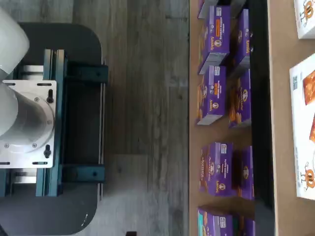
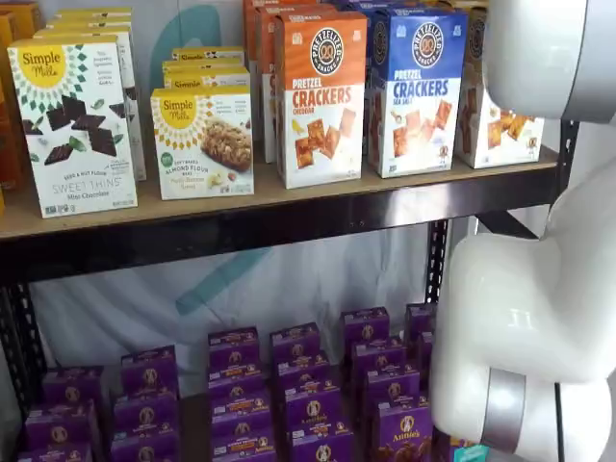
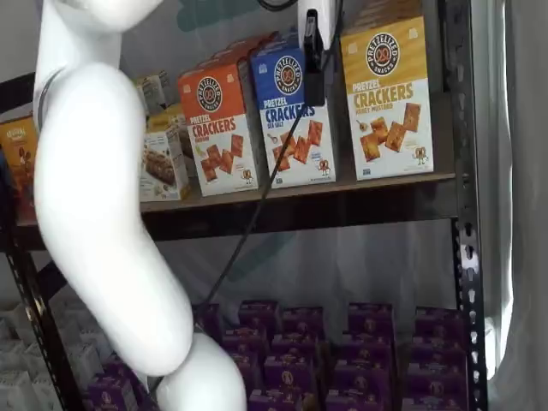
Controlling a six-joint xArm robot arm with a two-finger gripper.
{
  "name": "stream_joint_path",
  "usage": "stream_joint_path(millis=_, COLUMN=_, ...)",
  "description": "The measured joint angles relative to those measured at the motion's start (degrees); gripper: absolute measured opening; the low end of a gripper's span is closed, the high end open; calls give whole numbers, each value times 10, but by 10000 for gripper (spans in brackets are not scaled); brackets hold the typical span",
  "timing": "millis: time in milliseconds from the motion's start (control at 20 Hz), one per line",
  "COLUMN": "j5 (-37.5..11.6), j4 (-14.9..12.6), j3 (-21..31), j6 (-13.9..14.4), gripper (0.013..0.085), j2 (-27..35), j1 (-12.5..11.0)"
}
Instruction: Retrieve the yellow and white box located on the top shelf, the sixth one from the left
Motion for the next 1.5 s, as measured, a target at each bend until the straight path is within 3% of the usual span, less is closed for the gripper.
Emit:
stream_joint_path(millis=150, j5=5, j4=-33, j3=2, j6=4, gripper=850, j2=-1, j1=18)
stream_joint_path(millis=400, j5=2, j4=-31, j3=16, j6=9, gripper=850, j2=-11, j1=22)
stream_joint_path(millis=550, j5=14, j4=-3, j3=2, j6=10, gripper=850, j2=-5, j1=10)
stream_joint_path(millis=950, j5=55, j4=92, j3=-103, j6=33, gripper=850, j2=47, j1=-25)
stream_joint_path(millis=1300, j5=9, j4=126, j3=-124, j6=52, gripper=850, j2=66, j1=-21)
stream_joint_path(millis=1500, j5=6, j4=149, j3=-157, j6=61, gripper=850, j2=99, j1=-26)
